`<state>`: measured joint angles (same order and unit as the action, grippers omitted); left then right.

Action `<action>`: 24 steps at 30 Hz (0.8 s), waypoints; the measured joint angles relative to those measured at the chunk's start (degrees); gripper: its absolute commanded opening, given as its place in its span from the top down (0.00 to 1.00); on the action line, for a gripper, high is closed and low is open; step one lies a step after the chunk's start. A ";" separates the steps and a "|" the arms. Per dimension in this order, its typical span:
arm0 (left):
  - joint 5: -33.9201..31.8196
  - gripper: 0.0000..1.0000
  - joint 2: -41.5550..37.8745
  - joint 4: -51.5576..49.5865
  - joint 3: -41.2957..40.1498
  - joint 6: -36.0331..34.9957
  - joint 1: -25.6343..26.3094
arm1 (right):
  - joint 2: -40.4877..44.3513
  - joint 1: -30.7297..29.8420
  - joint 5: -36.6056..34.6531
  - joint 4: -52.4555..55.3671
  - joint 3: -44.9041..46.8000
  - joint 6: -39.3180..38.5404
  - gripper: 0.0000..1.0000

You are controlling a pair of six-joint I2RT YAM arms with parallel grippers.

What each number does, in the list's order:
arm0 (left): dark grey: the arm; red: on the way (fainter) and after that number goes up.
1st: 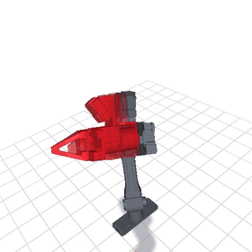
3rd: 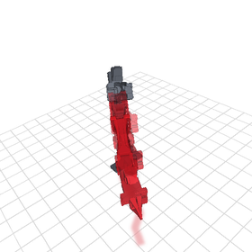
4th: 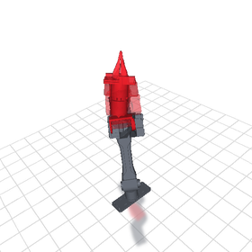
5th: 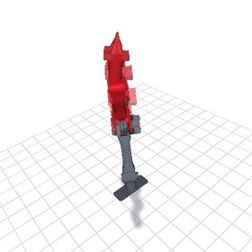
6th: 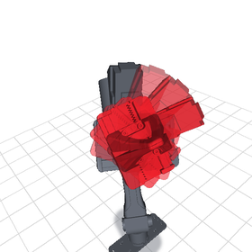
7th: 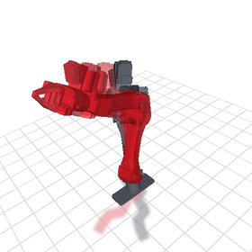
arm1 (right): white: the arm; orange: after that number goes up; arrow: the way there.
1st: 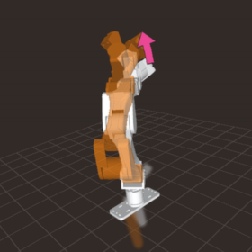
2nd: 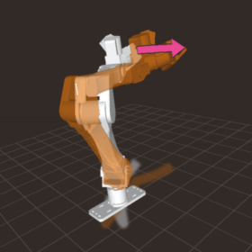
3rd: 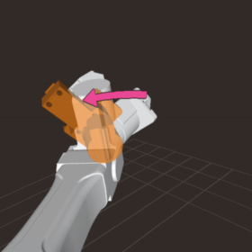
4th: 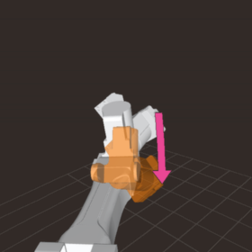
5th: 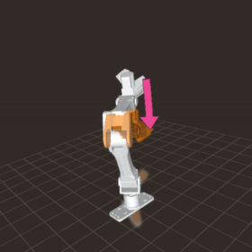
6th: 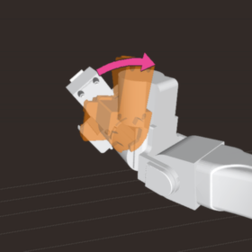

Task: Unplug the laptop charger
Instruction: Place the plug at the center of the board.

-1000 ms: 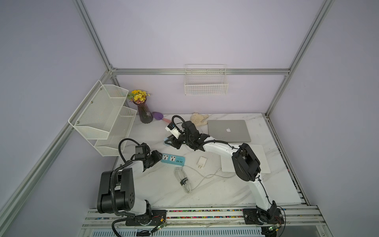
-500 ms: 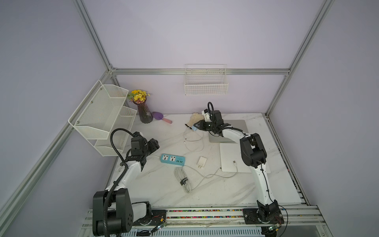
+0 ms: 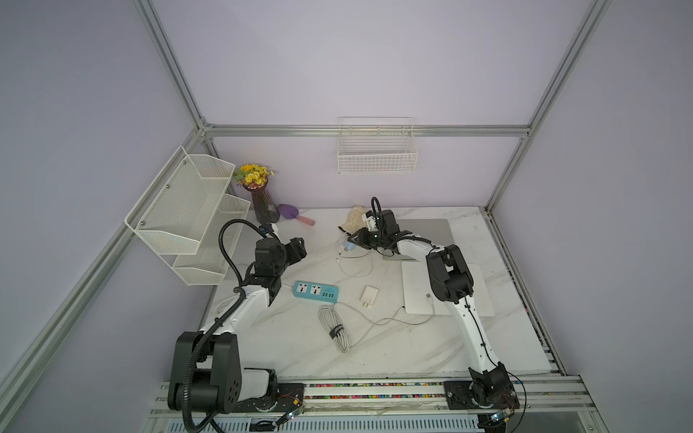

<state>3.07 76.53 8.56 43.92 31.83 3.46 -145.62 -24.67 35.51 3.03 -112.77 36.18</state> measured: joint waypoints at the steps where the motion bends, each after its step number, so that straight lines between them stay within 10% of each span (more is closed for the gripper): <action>1: -0.15 0.22 0.17 0.00 0.00 -0.02 0.00 | -0.17 0.00 -0.02 0.04 -0.35 -0.02 0.91; 24: -7.93 0.07 -0.11 -1.03 0.98 -1.70 -0.81 | 2.64 -0.76 -10.45 4.20 1.03 -7.56 0.29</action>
<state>-4.86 76.42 7.53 44.91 30.13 2.66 -142.98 -25.43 25.06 7.22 -111.74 28.62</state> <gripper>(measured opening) 0.924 0.689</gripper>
